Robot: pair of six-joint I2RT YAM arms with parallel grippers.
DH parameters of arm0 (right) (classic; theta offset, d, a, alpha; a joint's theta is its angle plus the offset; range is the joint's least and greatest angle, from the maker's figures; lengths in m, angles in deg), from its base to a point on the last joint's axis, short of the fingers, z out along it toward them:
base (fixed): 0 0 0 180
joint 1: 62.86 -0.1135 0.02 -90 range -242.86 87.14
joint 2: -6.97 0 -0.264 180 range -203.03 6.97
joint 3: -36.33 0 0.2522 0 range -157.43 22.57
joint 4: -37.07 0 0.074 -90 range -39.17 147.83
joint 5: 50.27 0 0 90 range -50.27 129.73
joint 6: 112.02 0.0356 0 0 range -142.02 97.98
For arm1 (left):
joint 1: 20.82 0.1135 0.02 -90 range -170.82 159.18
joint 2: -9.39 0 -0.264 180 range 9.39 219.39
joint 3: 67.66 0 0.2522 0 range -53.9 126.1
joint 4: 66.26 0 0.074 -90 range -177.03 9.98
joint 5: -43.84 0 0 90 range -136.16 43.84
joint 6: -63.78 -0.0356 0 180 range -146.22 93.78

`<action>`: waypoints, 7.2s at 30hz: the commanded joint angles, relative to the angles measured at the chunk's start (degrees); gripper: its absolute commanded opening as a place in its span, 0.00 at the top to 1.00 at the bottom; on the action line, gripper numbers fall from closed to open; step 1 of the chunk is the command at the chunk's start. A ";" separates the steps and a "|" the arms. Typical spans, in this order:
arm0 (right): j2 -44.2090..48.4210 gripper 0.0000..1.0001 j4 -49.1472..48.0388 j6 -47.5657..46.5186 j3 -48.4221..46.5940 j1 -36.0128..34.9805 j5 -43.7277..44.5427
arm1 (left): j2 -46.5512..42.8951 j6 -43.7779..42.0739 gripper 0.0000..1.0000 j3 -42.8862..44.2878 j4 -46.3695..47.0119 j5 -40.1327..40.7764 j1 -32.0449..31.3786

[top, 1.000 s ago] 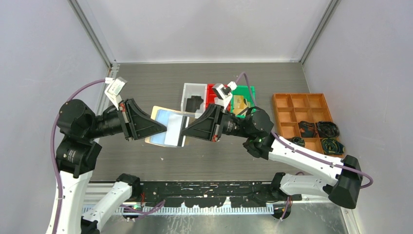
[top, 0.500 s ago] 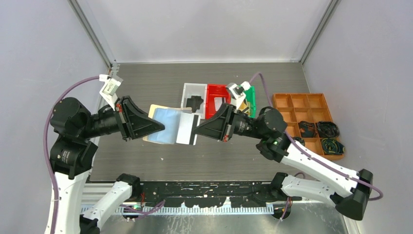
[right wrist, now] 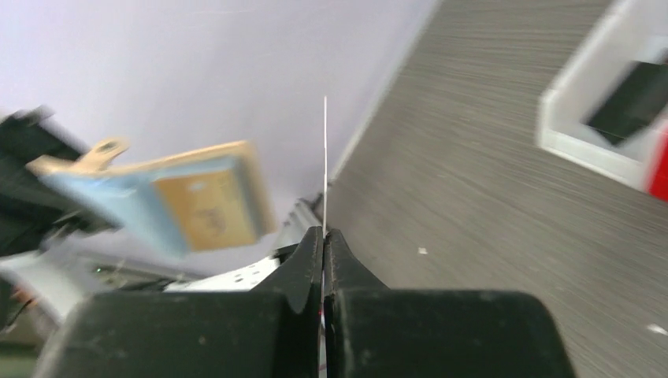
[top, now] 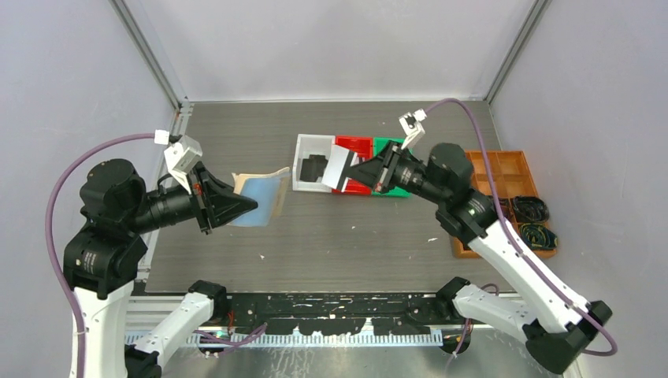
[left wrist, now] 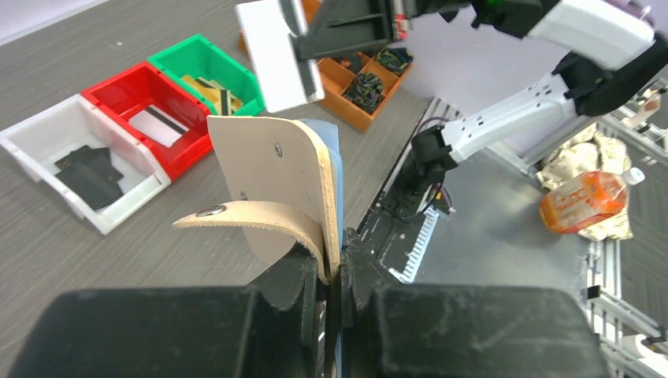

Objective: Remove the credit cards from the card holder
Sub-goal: Place the credit card in the storage box, then remove the credit card from the card holder.

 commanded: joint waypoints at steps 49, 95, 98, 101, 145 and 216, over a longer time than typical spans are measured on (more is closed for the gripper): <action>-34.51 0.39 20.71 -26.95 -30.40 10.74 15.67 | -3.99 2.20 1.00 0.51 2.04 -5.84 0.28; -30.28 0.87 14.21 -40.64 -40.05 -27.40 -28.65 | -2.75 2.80 0.96 -5.28 -2.98 -25.80 0.24; -30.30 0.99 12.62 -38.09 -39.54 -27.40 -26.17 | -1.97 -3.93 0.34 -3.50 -8.59 -20.82 0.26; -29.37 0.99 13.65 -37.11 -39.15 -27.19 -19.05 | -1.62 -7.36 0.16 -1.54 -11.75 -11.78 0.28; -30.42 0.59 28.01 -40.65 -40.52 -30.02 -15.51 | -7.19 -21.66 1.00 -3.00 -14.61 -1.64 0.24; -20.93 0.99 -64.24 7.43 -3.17 -24.25 11.95 | -11.15 37.71 0.46 -14.75 38.84 -6.08 0.13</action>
